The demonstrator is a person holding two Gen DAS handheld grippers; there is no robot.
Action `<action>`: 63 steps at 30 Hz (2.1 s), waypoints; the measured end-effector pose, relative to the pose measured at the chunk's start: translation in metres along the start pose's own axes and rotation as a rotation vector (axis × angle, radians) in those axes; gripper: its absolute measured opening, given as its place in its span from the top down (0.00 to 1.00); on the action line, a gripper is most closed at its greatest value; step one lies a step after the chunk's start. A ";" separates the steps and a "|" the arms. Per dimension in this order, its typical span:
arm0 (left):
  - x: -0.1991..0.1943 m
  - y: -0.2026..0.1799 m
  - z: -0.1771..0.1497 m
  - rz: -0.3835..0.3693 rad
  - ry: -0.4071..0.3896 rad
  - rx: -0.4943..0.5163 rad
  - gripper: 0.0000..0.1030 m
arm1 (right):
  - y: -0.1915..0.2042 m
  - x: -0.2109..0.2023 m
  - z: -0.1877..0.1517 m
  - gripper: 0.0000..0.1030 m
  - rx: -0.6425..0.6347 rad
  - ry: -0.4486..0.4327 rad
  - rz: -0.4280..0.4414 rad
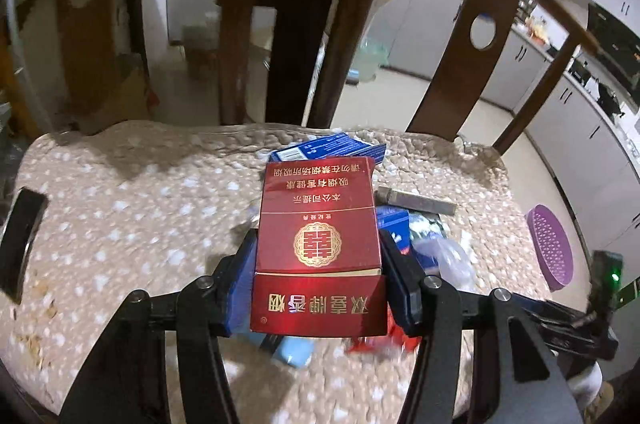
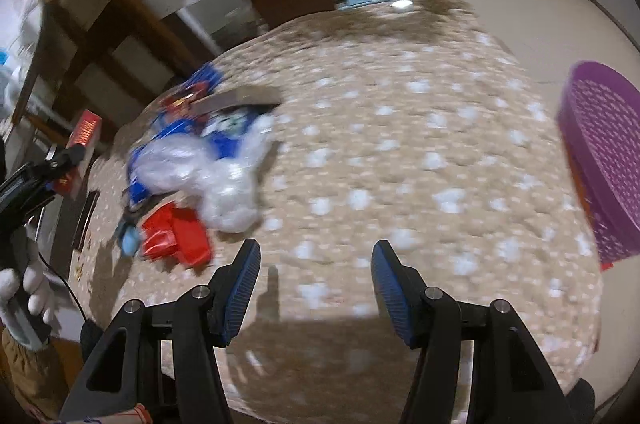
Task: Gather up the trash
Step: 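Grasp the red cigarette pack with the left tool while the right tool grasps the red plastic bag, then carry the red pack and red bag to the purple basket and release both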
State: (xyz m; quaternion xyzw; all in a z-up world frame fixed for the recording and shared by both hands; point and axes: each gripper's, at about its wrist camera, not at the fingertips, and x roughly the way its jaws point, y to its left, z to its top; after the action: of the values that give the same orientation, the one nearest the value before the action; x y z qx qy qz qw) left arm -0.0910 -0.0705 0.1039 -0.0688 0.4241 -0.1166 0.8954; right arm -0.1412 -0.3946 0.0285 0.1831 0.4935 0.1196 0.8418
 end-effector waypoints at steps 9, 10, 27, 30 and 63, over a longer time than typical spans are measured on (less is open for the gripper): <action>-0.020 0.046 -0.051 0.048 0.036 -0.096 0.46 | 0.090 0.019 -0.001 0.34 -0.267 0.035 0.066; -0.020 0.051 -0.055 0.054 0.039 -0.105 0.46 | 0.102 0.020 -0.002 0.32 -0.312 0.028 0.061; -0.039 0.070 -0.075 0.085 0.013 -0.131 0.46 | 0.171 0.086 -0.020 0.63 -0.650 0.080 -0.085; -0.041 0.069 -0.076 0.081 0.006 -0.126 0.46 | 0.158 0.078 -0.008 0.86 -0.556 0.088 -0.051; 0.023 -0.222 0.001 -0.203 0.098 0.296 0.46 | -0.173 -0.105 0.041 0.86 0.216 -0.456 -0.138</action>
State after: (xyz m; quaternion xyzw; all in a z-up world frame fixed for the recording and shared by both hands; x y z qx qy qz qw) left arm -0.1097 -0.2910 0.1362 0.0271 0.4365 -0.2706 0.8576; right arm -0.1528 -0.5988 0.0554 0.2601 0.3121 -0.0357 0.9130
